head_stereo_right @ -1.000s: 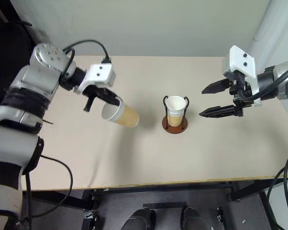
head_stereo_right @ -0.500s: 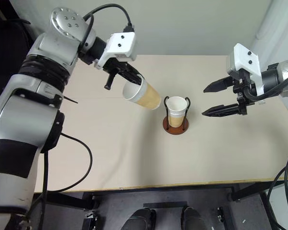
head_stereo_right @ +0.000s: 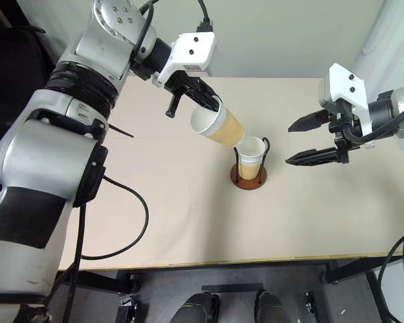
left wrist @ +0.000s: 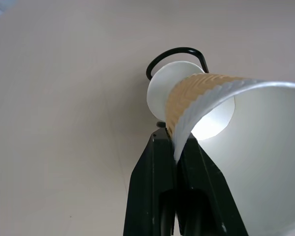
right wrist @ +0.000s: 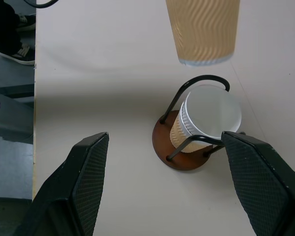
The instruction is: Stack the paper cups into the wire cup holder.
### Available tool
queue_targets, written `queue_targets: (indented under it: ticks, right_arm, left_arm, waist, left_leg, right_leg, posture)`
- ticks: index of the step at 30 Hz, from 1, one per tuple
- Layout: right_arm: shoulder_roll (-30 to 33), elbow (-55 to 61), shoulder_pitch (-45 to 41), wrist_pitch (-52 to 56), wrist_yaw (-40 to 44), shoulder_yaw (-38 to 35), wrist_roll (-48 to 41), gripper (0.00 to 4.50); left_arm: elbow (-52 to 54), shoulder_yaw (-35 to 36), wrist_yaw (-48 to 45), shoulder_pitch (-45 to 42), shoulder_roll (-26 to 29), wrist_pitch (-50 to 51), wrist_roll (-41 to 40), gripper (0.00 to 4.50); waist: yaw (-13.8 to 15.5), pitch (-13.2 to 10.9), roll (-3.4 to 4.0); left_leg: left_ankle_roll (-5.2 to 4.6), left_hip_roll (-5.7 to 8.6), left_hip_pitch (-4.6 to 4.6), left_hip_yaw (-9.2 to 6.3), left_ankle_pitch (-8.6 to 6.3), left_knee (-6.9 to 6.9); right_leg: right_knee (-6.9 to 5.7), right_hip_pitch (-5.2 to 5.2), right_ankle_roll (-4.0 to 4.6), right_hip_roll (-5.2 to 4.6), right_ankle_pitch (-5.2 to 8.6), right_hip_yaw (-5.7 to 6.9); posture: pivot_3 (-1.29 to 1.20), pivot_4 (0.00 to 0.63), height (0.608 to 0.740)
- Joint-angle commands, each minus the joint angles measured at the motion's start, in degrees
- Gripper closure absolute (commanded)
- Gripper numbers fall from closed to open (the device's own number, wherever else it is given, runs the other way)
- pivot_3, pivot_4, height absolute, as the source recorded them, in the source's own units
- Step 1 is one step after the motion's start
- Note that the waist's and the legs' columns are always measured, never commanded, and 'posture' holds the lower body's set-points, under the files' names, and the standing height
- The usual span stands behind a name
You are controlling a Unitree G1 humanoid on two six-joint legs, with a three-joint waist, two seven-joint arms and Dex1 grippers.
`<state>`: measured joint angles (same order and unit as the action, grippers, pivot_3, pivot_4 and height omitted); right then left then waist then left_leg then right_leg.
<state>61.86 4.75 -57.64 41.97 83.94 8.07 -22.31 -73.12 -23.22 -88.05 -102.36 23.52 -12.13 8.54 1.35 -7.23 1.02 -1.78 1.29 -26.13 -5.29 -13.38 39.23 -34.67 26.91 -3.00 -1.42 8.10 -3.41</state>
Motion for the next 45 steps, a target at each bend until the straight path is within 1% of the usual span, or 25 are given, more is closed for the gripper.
queue_targets:
  ticks: [1, 2, 10, 16, 20, 22, 23, 25, 26, 39, 45]
  right_arm:
    - [1.3, 1.45, -0.21, 0.37, -0.44, -2.42, -0.67, 0.78]
    - [1.33, 1.55, -0.09, 0.46, -0.51, -2.49, -0.74, 0.78]
    - [1.72, 2.13, 0.69, 0.86, -0.87, -2.86, -1.0, 0.78]
    - [2.2, 2.41, 1.25, 1.04, -1.12, -3.16, -1.33, 0.78]
    - [2.29, 2.67, 1.73, 0.92, -1.23, -3.26, -1.53, 0.78]
    - [2.3, 2.82, 1.83, 0.93, -1.33, -3.27, -1.63, 0.78]
    - [2.32, 2.87, 1.86, 0.92, -1.39, -3.26, -1.7, 0.78]
    - [2.4, 3.01, 1.96, 0.96, -1.51, -3.27, -1.85, 0.78]
    - [2.42, 3.02, 2.02, 0.94, -1.55, -3.27, -1.86, 0.78]
    - [3.17, 4.19, 3.2, 1.74, -2.28, -4.1, -2.66, 0.78]
    - [3.63, 4.57, 3.64, 2.07, -2.55, -4.27, -3.14, 0.78]
  left_arm:
    - [0.12, 1.84, 2.38, -0.49, -0.71, -1.41, 1.45, 4.44]
    - [0.04, 1.99, 3.12, -0.45, -1.03, -1.64, 1.8, 4.44]
    - [-0.59, 3.43, 5.1, -0.46, -2.6, -2.32, 3.84, 4.44]
    - [-1.05, 3.38, 4.8, -0.51, -3.1, -2.23, 5.61, 4.44]
    - [-1.46, 3.3, 6.04, -0.72, -3.71, -2.02, 6.8, 4.44]
    - [-1.66, 3.36, 6.91, -0.87, -4.18, -1.91, 7.35, 4.44]
    - [-1.74, 3.43, 7.25, -0.95, -4.39, -1.85, 7.57, 4.44]
    - [-1.85, 3.51, 7.68, -1.06, -4.71, -1.83, 7.85, 4.44]
    - [-1.92, 3.46, 8.1, -1.12, -4.92, -1.9, 8.05, 4.44]
    - [-2.62, 3.12, 11.85, -0.16, -6.43, -2.29, 10.53, 4.44]
    - [-2.89, 3.32, 12.25, 0.42, -7.39, -2.17, 11.13, 4.44]
  waist:
    - [-0.01, 0.0, 0.0]
    - [0.03, 0.0, -0.01]
    - [0.04, -0.01, 0.0]
    - [0.12, -0.01, 0.01]
    - [0.08, -0.02, 0.02]
    - [0.11, -0.01, 0.02]
    - [0.09, -0.02, 0.02]
    - [0.13, -0.02, 0.02]
    - [0.08, -0.01, 0.02]
    - [0.2, -0.01, 0.0]
    - [0.24, -0.01, 0.0]
  left_leg:
    - [-0.02, -0.02, 0.01, -0.02, -0.01, 0.04]
    - [-0.03, 0.05, 0.04, 0.08, -0.02, 0.02]
    - [-0.1, 0.0, 0.03, 0.07, -0.06, 0.27]
    - [-0.14, 0.04, 0.02, 0.08, -0.09, 0.48]
    - [-0.22, -0.01, -0.01, 0.02, -0.17, 0.72]
    - [-0.23, 0.08, 0.02, 0.12, -0.18, 0.77]
    - [-0.24, 0.02, 0.01, 0.04, -0.19, 0.81]
    - [-0.25, 0.1, 0.06, 0.1, -0.19, 0.81]
    - [-0.25, 0.06, 0.04, 0.04, -0.19, 0.85]
    - [-0.3, 0.08, 0.07, 0.15, -0.23, 0.8]
    - [-0.32, 0.06, 0.08, 0.16, -0.25, 0.83]
  right_leg:
    - [0.0, -0.03, -0.01, -0.07, 0.0, -0.06]
    - [-0.02, -0.03, -0.02, 0.05, 0.0, 0.01]
    - [-0.1, -0.09, -0.22, 0.0, -0.03, -0.05]
    - [-0.2, -0.13, -0.04, 0.03, 0.12, -0.03]
    - [-0.21, -0.2, -0.1, -0.04, 0.1, -0.08]
    - [-0.23, -0.23, -0.11, 0.09, 0.09, -0.04]
    - [-0.22, -0.26, -0.13, -0.03, 0.08, -0.11]
    - [-0.21, -0.29, -0.14, 0.08, 0.07, -0.04]
    - [-0.22, -0.3, -0.14, -0.02, 0.07, -0.11]
    - [-0.19, -0.31, -0.19, 0.05, 0.1, -0.08]
    - [-0.18, -0.33, -0.25, -0.01, 0.09, -0.15]
  posture:
    - [0.0, 0.15, 0.74]
    - [0.0, 0.15, 0.74]
    - [0.0, 0.15, 0.74]
    - [0.0, 0.15, 0.74]
    - [0.0, 0.15, 0.74]
    - [0.0, 0.15, 0.74]
    - [0.0, 0.15, 0.74]
    - [0.0, 0.15, 0.74]
    - [0.0, 0.15, 0.74]
    - [0.0, 0.15, 0.74]
    - [0.0, 0.15, 0.74]
